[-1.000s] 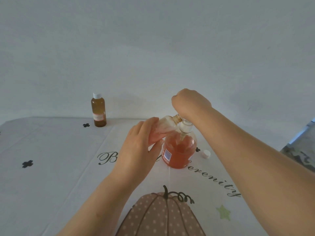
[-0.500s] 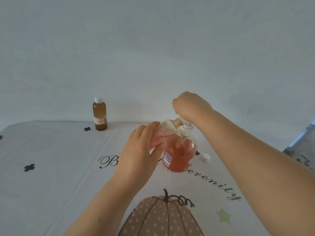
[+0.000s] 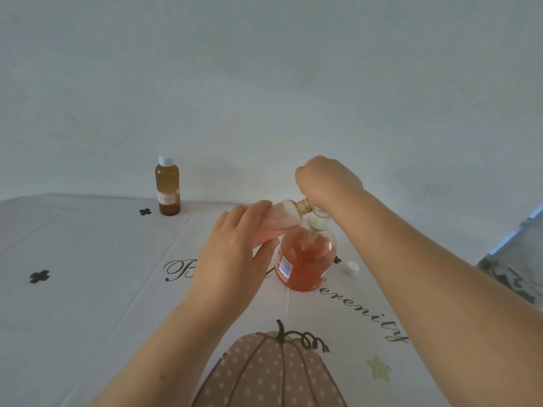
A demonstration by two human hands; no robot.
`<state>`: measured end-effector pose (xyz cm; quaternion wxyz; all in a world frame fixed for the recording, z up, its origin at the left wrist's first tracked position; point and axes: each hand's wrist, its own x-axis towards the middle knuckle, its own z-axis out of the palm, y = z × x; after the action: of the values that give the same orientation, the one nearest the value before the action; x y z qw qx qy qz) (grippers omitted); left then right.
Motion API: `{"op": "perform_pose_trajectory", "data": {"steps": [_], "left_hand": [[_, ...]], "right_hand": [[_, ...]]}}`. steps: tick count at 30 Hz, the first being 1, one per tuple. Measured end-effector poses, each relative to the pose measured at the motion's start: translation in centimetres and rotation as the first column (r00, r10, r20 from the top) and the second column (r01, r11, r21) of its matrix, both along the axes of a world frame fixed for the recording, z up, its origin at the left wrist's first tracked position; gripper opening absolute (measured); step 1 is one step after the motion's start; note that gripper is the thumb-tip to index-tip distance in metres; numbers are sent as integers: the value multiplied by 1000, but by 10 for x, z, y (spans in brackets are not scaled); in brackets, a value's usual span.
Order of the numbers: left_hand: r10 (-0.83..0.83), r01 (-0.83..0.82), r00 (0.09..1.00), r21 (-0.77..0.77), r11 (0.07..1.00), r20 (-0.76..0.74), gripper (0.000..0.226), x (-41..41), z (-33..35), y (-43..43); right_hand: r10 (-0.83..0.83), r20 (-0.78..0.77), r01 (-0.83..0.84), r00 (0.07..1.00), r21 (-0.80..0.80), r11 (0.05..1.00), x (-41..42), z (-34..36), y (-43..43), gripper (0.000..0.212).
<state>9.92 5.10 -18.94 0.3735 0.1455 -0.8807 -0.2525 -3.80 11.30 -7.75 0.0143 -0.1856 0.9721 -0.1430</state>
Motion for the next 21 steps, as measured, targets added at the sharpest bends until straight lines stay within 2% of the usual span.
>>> {"op": "perform_pose_trajectory", "data": {"steps": [11, 21], "left_hand": [[11, -12, 1000, -21, 1000, -28, 54, 0, -3, -3], [8, -8, 998, 0, 1000, -60, 53, 0, -1, -3]], "right_hand": [[31, -43, -31, 999, -2, 1000, -2, 7, 1, 24], [14, -15, -14, 1000, -7, 1000, -3, 7, 0, 20]]}}
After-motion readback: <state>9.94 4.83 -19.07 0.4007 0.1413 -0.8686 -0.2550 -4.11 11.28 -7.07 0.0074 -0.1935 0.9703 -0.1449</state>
